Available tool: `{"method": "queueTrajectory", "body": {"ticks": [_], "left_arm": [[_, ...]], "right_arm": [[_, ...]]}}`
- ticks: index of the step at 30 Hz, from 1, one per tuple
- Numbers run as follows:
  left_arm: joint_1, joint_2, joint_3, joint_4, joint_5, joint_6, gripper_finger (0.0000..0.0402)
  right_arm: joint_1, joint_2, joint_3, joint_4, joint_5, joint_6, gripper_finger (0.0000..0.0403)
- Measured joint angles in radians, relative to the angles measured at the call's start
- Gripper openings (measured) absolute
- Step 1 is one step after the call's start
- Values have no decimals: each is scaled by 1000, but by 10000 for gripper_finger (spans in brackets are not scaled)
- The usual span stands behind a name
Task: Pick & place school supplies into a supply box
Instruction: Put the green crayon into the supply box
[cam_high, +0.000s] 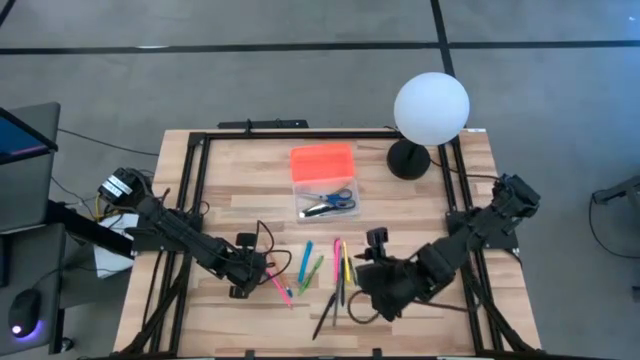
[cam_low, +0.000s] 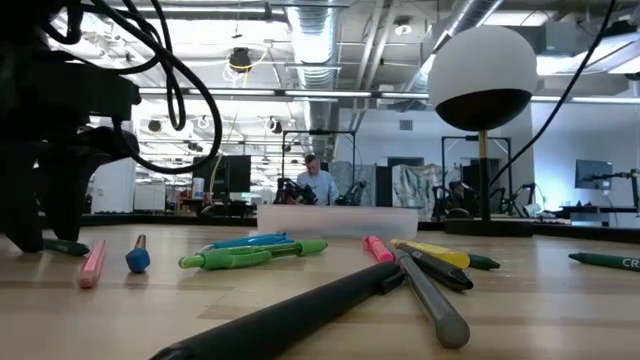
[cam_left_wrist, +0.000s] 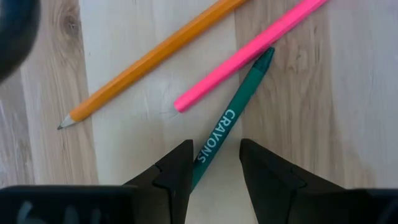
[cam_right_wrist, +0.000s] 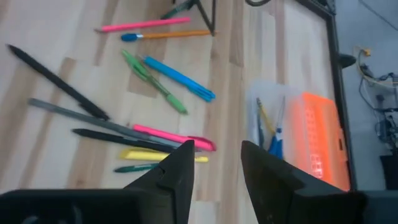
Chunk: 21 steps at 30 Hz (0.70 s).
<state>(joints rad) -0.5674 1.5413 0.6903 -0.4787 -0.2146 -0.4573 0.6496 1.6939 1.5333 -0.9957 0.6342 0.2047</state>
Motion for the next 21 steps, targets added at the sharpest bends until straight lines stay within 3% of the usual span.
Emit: {"method": "queueTrajectory", "body": {"ticks": [10, 21], "left_arm": [[11, 2, -5, 60, 0, 49, 133], [84, 3, -5, 80, 102, 70, 133]], "right_arm": [[129, 1, -99, 23, 60, 234, 122], [294, 2, -405, 130, 174, 803, 123]]}}
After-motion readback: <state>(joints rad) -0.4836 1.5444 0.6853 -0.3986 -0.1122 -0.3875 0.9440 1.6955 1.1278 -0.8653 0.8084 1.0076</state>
